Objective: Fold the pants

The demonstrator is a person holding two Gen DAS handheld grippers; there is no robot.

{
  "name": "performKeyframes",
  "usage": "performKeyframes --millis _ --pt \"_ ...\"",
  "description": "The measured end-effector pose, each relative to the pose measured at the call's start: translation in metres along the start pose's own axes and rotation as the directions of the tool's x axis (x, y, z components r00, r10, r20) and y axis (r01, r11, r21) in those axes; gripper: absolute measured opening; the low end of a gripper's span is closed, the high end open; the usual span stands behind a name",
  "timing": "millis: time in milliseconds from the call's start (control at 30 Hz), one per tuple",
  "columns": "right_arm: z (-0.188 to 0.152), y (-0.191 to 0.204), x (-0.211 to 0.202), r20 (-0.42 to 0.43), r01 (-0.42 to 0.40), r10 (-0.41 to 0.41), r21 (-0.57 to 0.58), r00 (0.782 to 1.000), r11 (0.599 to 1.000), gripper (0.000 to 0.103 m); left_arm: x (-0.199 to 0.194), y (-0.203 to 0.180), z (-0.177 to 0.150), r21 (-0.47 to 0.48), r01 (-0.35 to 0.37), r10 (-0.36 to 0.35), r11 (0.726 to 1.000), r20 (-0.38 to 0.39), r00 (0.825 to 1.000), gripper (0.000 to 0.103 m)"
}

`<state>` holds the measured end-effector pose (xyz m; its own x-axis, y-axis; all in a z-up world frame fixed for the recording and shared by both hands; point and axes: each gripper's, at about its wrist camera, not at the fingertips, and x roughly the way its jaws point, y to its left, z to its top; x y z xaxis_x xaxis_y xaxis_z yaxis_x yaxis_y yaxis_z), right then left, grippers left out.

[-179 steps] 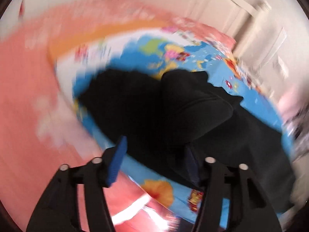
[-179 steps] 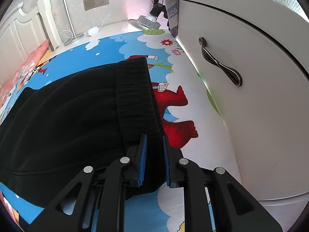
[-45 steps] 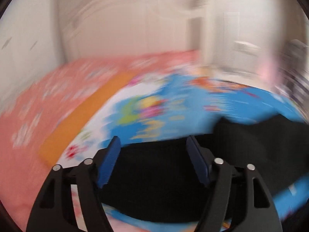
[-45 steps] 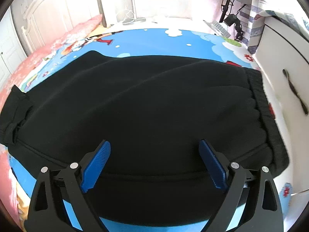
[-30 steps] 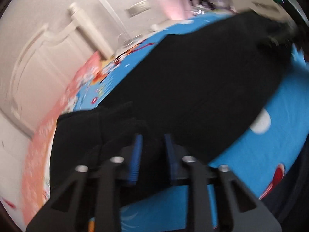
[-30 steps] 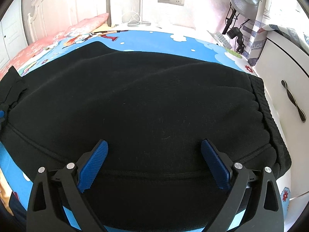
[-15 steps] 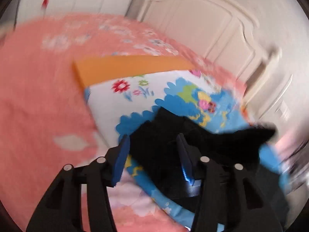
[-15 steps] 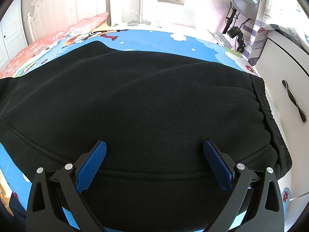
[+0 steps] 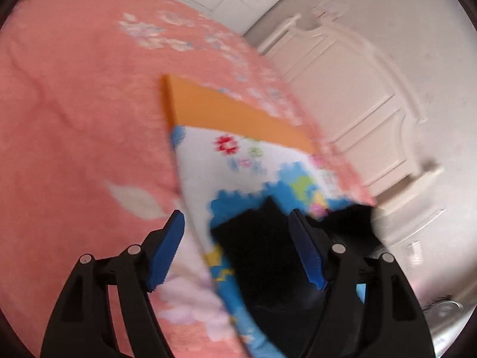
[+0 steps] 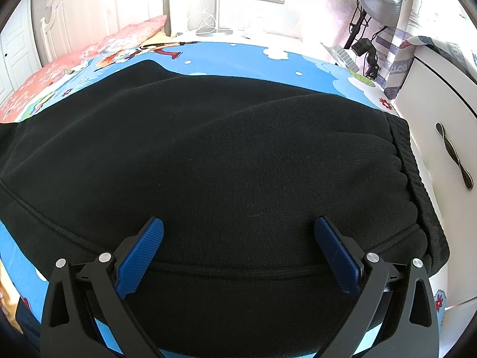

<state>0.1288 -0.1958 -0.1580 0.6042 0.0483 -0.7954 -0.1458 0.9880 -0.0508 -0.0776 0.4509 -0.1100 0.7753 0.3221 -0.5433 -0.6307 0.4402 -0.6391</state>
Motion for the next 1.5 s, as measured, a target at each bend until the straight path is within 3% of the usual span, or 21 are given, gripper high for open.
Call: performKeyframes --millis 100,267,333,433,500,567,633,700,767,867,933,967,1033,1100,1133,1200,1267,1300,1400,1433,1500 --pt "0.0 0.001 0.0 -0.001 -0.002 0.002 0.005 1.0 1.0 0.098 0.002 -0.011 -0.005 0.081 0.087 -0.08 0.993 -0.081 0.993 0.075" --pt "0.005 -0.009 -0.017 0.011 -0.099 0.098 0.074 0.995 0.992 0.098 0.026 -0.016 -0.024 0.102 0.086 -0.066 0.991 -0.185 0.98 0.072" --pt "0.013 -0.013 -0.027 0.039 -0.156 0.152 0.108 0.988 0.982 0.098 0.035 -0.021 -0.033 0.115 0.094 -0.066 0.989 -0.227 0.972 0.052" --pt "0.04 0.009 -0.028 0.046 -0.157 0.156 0.024 0.987 0.987 0.098 0.035 -0.048 -0.053 0.237 0.1 -0.042 0.966 -0.238 0.97 0.049" --pt "0.063 0.043 -0.025 0.071 -0.176 0.185 -0.115 0.98 0.978 0.098 0.032 -0.072 -0.07 0.339 0.13 -0.044 0.932 -0.251 0.967 0.049" --pt "0.085 0.086 -0.011 0.077 -0.19 0.218 -0.275 0.973 0.942 0.095 0.027 -0.098 -0.091 0.439 0.203 -0.081 0.875 -0.279 0.957 0.05" --pt "0.102 0.117 0.008 0.053 -0.192 0.226 -0.361 0.973 0.913 0.084 0.024 -0.121 -0.113 0.52 0.248 -0.098 0.817 -0.297 0.95 0.057" --pt "0.122 0.141 0.023 0.037 -0.254 0.291 -0.393 0.956 0.884 0.082 0.021 -0.145 -0.136 0.621 0.264 -0.104 0.738 -0.281 0.954 0.06" --pt "0.142 0.168 0.036 0.031 -0.333 0.376 -0.402 0.926 0.853 0.082 0.023 -0.162 -0.154 0.669 0.281 -0.12 0.688 -0.278 0.953 0.064" --pt "0.161 0.205 0.053 0.028 -0.399 0.457 -0.442 0.889 0.803 0.083 0.032 -0.17 -0.169 0.686 0.274 -0.106 0.674 -0.277 0.955 0.068" --pt "0.167 0.227 0.071 0.026 -0.361 0.421 -0.47 0.906 0.806 0.085 0.041 -0.168 -0.173 0.691 0.242 -0.065 0.681 -0.272 0.96 0.07" --pt "0.171 0.235 0.087 0.025 -0.315 0.372 -0.483 0.928 0.817 0.085 0.048 -0.165 -0.175 0.698 0.222 -0.031 0.681 -0.275 0.961 0.07" --pt "0.176 0.24 0.107 0.029 -0.268 0.327 -0.505 0.945 0.821 0.092 0.055 -0.155 -0.177 0.742 0.114 0.067 0.661 -0.21 0.975 0.068" --pt "0.19 0.233 0.121 0.001 -0.305 0.346 -0.471 0.938 0.828 0.092 0.056 -0.144 -0.173 0.779 0.022 0.123 0.627 -0.126 0.984 0.068" --pt "0.193 0.227 0.122 0.002 -0.299 0.337 -0.46 0.941 0.836 0.092 0.057 -0.139 -0.167 0.77 -0.023 0.152 0.637 -0.096 0.984 0.073" --pt "0.198 0.221 0.132 -0.04 -0.336 0.355 -0.437 0.934 0.834 0.092 0.058 -0.114 -0.138 0.667 -0.094 0.18 0.739 -0.061 0.982 0.073" --pt "0.199 0.215 0.134 -0.049 -0.318 0.326 -0.399 0.944 0.86 0.092 0.058 -0.089 -0.11 0.547 -0.105 0.176 0.83 -0.078 0.981 0.06" --pt "0.198 0.213 0.137 -0.051 -0.295 0.299 -0.384 0.953 0.875 0.092 0.057 -0.077 -0.096 0.493 -0.088 0.151 0.866 -0.091 0.984 0.043" --pt "0.197 0.217 0.139 -0.038 -0.23 0.233 -0.385 0.972 0.894 0.092 0.05 -0.047 -0.066 0.369 -0.106 0.143 0.923 -0.076 0.987 0.007" --pt "0.196 0.22 0.137 -0.023 -0.206 0.214 -0.395 0.976 0.895 0.094 0.05 -0.031 -0.054 0.292 -0.121 0.151 0.949 -0.081 0.985 0.003" --pt "0.193 0.225 0.134 0.011 -0.148 0.168 -0.412 0.986 0.899 0.097 0.045 -0.015 -0.041 0.242 -0.223 0.239 0.944 -0.037 0.97 0.008"
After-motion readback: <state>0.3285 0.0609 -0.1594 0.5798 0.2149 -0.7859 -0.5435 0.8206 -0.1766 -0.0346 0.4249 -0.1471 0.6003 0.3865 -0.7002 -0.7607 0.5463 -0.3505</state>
